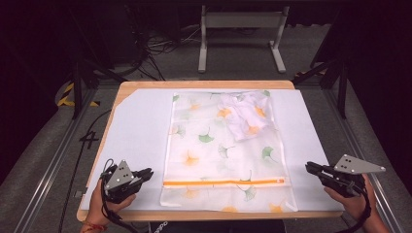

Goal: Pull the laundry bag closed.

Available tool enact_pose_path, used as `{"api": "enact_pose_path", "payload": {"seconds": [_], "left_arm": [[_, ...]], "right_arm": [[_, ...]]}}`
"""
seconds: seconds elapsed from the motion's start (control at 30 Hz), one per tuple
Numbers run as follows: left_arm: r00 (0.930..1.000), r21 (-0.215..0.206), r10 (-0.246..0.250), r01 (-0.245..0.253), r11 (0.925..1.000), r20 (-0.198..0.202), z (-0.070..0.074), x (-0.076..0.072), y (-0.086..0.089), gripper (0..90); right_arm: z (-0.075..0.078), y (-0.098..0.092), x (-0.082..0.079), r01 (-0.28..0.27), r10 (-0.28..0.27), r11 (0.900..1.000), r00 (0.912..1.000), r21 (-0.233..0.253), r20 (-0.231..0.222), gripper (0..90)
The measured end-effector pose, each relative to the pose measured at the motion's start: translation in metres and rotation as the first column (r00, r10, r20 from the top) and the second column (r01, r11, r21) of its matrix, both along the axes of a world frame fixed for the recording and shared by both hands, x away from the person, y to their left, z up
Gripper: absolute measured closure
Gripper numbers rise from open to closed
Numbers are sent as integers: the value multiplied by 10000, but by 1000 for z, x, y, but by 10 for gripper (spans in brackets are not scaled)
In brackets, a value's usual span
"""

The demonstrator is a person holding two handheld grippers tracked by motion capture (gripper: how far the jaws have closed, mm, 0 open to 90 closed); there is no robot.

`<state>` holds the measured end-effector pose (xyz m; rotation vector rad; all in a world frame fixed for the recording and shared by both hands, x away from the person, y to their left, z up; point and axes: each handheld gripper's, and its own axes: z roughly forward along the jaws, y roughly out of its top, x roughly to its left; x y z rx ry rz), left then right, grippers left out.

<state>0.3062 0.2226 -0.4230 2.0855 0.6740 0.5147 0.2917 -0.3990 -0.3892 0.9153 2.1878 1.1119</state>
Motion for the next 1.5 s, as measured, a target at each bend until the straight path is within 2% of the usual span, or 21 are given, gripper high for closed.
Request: {"api": "enact_pose_path", "payload": {"seconds": [0.07,0.17,0.27,0.3,0.33,0.37,0.43,0.47,0.53,0.67,0.7,0.77,0.83,0.9,0.97,1.07,1.13,1.23,1.3,1.5], "left_arm": [[9998,-71,203,-203,9998,41,0,2,6,778],[9985,73,539,-539,9985,108,-2,6,13,702],[9952,242,924,-932,9954,313,-5,7,22,621],[9947,81,977,-980,9952,335,-5,8,26,594],[9947,81,977,-980,9952,335,-5,8,26,563],[9929,-9,1139,-1139,9935,352,-7,8,29,563],[9905,64,1329,-1332,9911,365,-8,10,34,489],[9899,-58,1368,-1366,9906,373,-10,11,36,461],[9877,-42,1522,-1521,9884,359,-13,12,40,402],[9805,-462,1965,-1966,9794,-84,-20,17,50,226],[9786,-673,2048,-2058,9763,-216,-22,17,51,185],[9762,-707,2146,-2164,9737,-328,-23,17,53,148],[9718,-783,2316,-2344,9690,-436,-25,17,56,132],[9703,-921,2360,-2401,9664,-532,-26,16,56,113],[9711,-990,2330,-2372,9664,-520,-26,15,55,98],[9729,-1166,2234,-2290,9664,-592,-27,13,55,96],[9729,-1038,2230,-2284,9680,-607,-28,12,55,95],[9736,-1202,2193,-2256,9668,-630,-28,12,54,93],[9758,-1205,2103,-2161,9689,-594,-28,11,54,93],[9762,-1217,2079,-2141,9692,-618,-27,11,53,93]], "right_arm": [[1,-2,2,140,-141,9998,9999,110,74,744],[0,-5,5,471,-471,9989,9985,-2,291,660],[-3,-9,8,737,-745,9971,9962,175,456,553],[-4,-11,10,908,-916,9957,9946,180,488,514],[-4,-11,10,908,-916,9957,9946,180,488,514],[-6,-13,10,1019,-1030,9945,9934,226,508,481],[-9,-16,12,1288,-1307,9911,9897,341,593,421],[-11,-18,13,1423,-1444,9891,9877,385,598,393],[-16,-22,15,1634,-1670,9847,9842,598,593,342],[-24,-29,16,1887,-1941,9784,9791,848,602,265],[-26,-31,16,1978,-2038,9763,9768,875,656,235],[-30,-33,15,2251,-2321,9691,9706,1011,637,200],[-31,-33,15,2283,-2350,9682,9703,1024,581,190],[-36,-31,14,2297,-2342,9699,9708,803,520,180],[-38,-29,14,2293,-2321,9721,9710,501,578,174],[-40,-27,13,2273,-2295,9729,9716,415,577,166],[-40,-26,13,2281,-2302,9728,9713,399,598,166],[-39,-25,12,2332,-2356,9716,9695,410,679,160],[-40,-23,12,2349,-2365,9715,9693,310,671,157],[-41,-20,13,2327,-2329,9725,9700,108,704,154]]}}
